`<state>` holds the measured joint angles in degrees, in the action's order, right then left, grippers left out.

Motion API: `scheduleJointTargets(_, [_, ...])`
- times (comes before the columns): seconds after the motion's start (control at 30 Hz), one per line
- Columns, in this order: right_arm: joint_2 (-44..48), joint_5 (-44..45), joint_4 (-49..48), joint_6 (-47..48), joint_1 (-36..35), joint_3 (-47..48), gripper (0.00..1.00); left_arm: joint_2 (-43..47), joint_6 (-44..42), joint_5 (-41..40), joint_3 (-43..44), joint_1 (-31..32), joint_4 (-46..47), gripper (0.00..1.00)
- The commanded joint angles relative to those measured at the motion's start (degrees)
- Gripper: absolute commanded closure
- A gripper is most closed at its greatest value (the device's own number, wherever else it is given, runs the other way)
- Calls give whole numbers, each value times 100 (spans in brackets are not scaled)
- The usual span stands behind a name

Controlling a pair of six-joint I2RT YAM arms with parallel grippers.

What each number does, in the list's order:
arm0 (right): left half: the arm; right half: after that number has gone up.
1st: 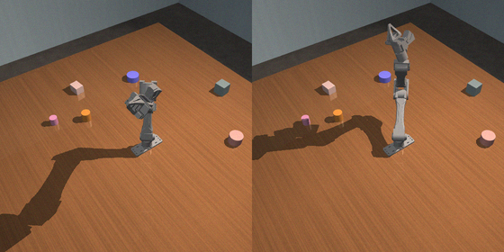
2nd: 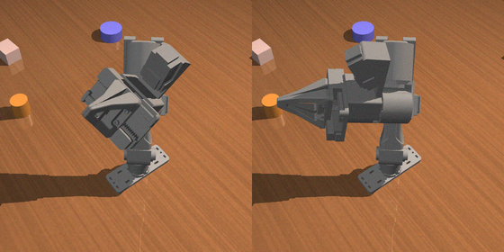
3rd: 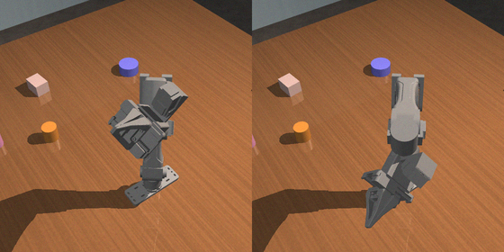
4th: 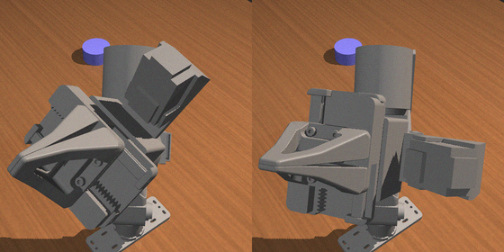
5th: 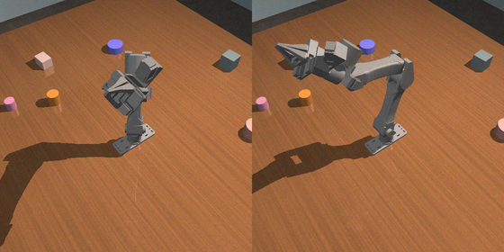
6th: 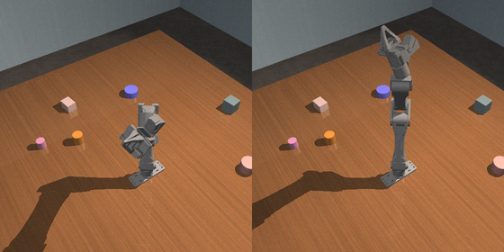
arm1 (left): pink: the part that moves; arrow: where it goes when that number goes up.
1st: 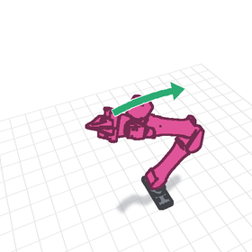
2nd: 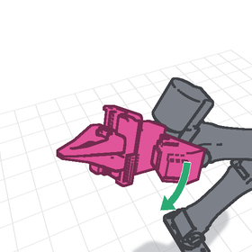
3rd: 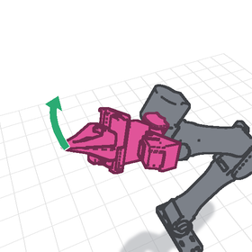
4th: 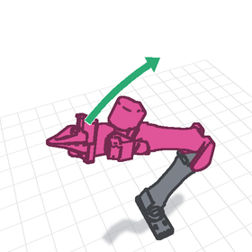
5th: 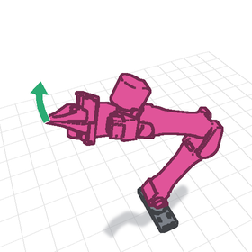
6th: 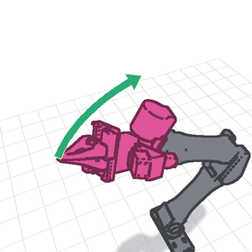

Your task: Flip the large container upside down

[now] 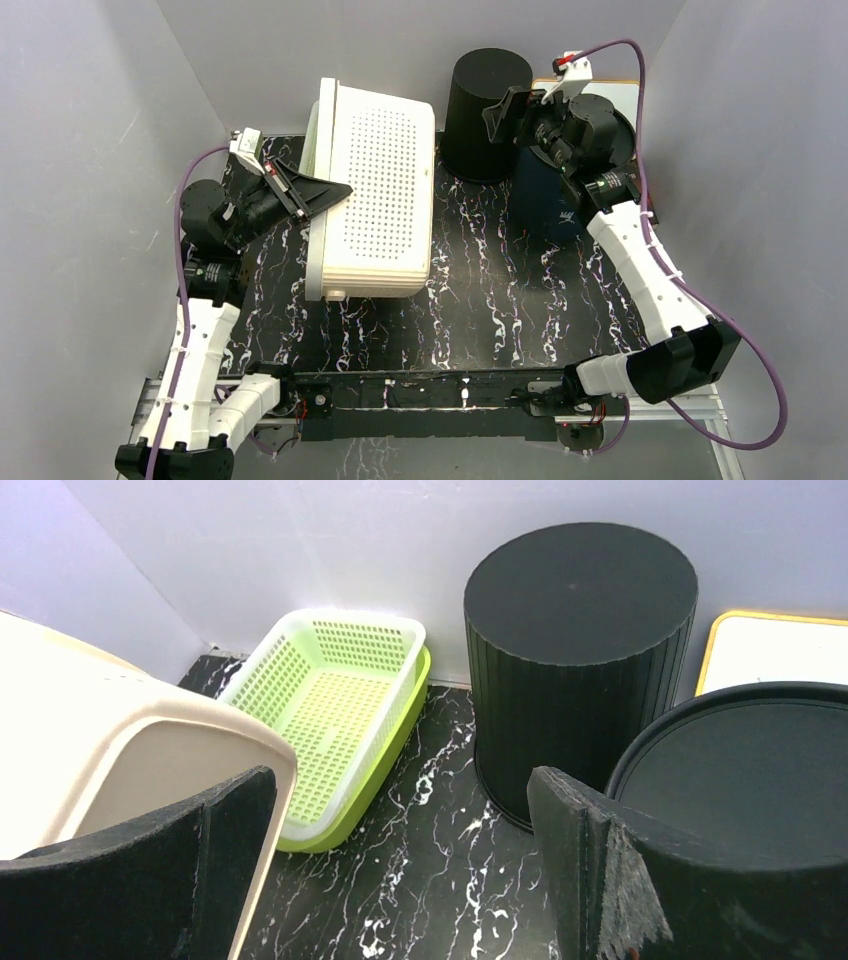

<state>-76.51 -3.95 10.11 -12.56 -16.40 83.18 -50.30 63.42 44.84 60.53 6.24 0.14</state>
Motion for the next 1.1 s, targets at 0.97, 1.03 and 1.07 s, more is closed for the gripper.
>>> scheduleJointTargets(0.97, [65,-264,404,285,10,550,2,-927,-207,-2822,-1864,4079,3049,100])
scheduleJointTargets(1.03, [64,-292,343,249,11,458,2,-673,-87,-3007,-2338,4081,3241,100])
scheduleJointTargets(1.07, [54,-339,321,236,14,420,2,-607,-5,-3096,-2558,4086,3368,100])
